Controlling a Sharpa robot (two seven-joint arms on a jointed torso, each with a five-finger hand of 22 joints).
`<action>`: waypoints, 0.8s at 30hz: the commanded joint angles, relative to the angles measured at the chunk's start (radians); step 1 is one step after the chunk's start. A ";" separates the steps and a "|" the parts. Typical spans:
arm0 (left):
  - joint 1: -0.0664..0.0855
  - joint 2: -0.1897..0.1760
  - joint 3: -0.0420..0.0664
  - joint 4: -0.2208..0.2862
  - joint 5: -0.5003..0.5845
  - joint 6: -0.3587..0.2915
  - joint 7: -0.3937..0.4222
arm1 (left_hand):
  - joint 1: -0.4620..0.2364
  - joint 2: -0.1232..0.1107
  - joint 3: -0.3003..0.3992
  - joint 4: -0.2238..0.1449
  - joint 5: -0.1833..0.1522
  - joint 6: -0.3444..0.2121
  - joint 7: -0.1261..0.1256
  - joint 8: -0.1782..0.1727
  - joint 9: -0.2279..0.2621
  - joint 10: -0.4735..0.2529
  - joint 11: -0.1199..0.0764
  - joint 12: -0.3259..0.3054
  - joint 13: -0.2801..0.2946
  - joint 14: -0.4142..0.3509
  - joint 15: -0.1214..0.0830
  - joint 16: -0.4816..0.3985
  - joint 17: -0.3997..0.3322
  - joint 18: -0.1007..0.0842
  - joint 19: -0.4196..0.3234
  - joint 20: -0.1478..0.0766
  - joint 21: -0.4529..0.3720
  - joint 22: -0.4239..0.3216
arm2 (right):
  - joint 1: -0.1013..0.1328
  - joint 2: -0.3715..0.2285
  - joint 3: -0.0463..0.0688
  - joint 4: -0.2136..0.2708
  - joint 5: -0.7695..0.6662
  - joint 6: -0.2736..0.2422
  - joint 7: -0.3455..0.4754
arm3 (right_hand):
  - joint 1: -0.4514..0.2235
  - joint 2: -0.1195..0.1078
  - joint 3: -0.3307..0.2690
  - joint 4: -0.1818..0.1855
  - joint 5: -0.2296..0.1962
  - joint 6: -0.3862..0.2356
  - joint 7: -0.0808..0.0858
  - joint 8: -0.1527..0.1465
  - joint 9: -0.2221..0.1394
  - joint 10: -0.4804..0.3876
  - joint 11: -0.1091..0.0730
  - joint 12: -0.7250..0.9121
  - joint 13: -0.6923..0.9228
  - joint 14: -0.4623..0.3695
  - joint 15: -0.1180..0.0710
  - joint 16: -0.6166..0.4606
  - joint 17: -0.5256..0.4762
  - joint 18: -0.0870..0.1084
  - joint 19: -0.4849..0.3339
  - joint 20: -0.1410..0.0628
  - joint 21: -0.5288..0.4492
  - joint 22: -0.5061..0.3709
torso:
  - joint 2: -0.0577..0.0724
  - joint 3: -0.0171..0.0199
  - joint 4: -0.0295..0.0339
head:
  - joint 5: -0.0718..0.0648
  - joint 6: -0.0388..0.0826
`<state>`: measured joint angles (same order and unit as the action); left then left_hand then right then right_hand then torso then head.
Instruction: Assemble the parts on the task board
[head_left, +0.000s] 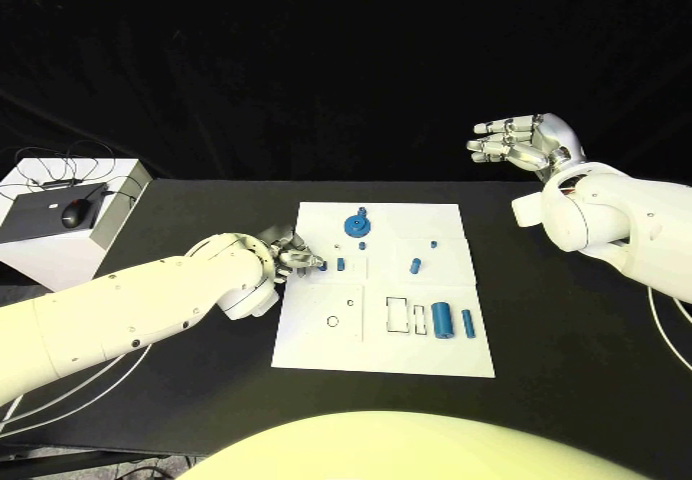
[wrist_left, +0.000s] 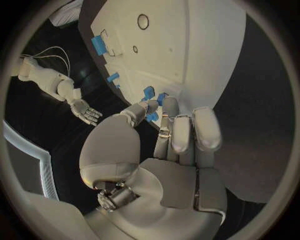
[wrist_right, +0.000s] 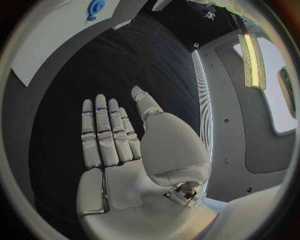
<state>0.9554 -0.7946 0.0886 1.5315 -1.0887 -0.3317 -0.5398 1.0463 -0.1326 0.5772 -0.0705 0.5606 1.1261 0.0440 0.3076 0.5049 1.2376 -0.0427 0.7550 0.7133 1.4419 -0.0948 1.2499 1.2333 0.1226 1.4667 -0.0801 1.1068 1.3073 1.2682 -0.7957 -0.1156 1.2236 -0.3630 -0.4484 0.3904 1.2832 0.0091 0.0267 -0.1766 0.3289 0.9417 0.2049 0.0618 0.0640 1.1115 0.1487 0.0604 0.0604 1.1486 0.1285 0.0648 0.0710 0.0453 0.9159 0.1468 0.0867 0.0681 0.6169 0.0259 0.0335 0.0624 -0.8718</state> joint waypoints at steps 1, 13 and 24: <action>-0.002 -0.003 0.000 0.004 0.003 0.019 -0.002 | 0.010 0.001 0.128 -0.124 0.008 0.014 -0.007 0.005 0.008 0.009 -0.011 0.002 0.002 0.000 -0.005 0.005 0.001 -0.014 0.018 -0.008 0.001 0.128 | 0.000 -0.001 0.001 0.000 0.001 0.007 0.007 | 0.000 0.000 0.003 0.001 0.003 0.001 0.002 0.001 0.000 -0.004 0.000 0.001 -0.001 -0.008 0.000 -0.003 -0.001 -0.011 -0.007 -0.001 -0.001 0.000 | 0.000 0.0005 -0.0004 | 0.000 0.000; 0.001 -0.005 0.002 -0.010 -0.022 0.018 -0.009 | 0.015 -0.002 0.126 -0.121 0.012 0.017 -0.007 0.002 0.009 0.011 -0.012 -0.001 0.007 0.000 -0.006 0.006 0.001 -0.016 0.018 -0.010 0.004 0.129 | 0.000 -0.003 0.001 0.001 0.001 0.006 0.007 | 0.000 0.000 0.003 0.001 0.003 0.001 0.002 0.001 0.000 -0.004 0.000 0.001 -0.001 -0.008 0.000 -0.003 -0.001 -0.011 -0.007 -0.001 -0.001 0.000 | 0.000 0.0002 -0.0014 | 0.001 0.001; 0.012 0.010 0.002 -0.026 -0.023 0.065 -0.004 | 0.027 -0.004 0.116 -0.113 0.012 0.019 -0.007 -0.006 0.010 0.011 -0.012 -0.007 0.014 -0.001 -0.005 0.007 -0.001 -0.019 0.016 -0.012 0.002 0.128 | 0.000 -0.004 0.001 0.003 0.001 0.005 0.006 | 0.000 0.000 0.003 0.001 0.003 0.001 0.002 0.001 0.000 -0.004 0.000 0.001 -0.001 -0.008 0.000 -0.003 -0.001 -0.011 -0.007 -0.001 -0.001 0.000 | 0.001 -0.0001 -0.0010 | -0.005 0.000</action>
<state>0.9657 -0.7874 0.0907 1.5061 -1.1008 -0.3118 -0.5443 1.0558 -0.1421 0.5772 -0.0706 0.5682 1.1358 0.0424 0.3033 0.5062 1.2495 -0.0445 0.7550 0.7267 1.4419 -0.0947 1.2537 1.2330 0.1224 1.4667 -0.0876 1.1067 1.3081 1.2682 -0.7988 -0.1156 1.2251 -0.3629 -0.4484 0.3904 1.2832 0.0090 0.0267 -0.1766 0.3289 0.9417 0.2048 0.0617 0.0640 1.1114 0.1487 0.0604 0.0604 1.1486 0.1285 0.0648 0.0710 0.0453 0.9159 0.1468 0.0867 0.0681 0.6171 0.0257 0.0321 0.0592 -0.8709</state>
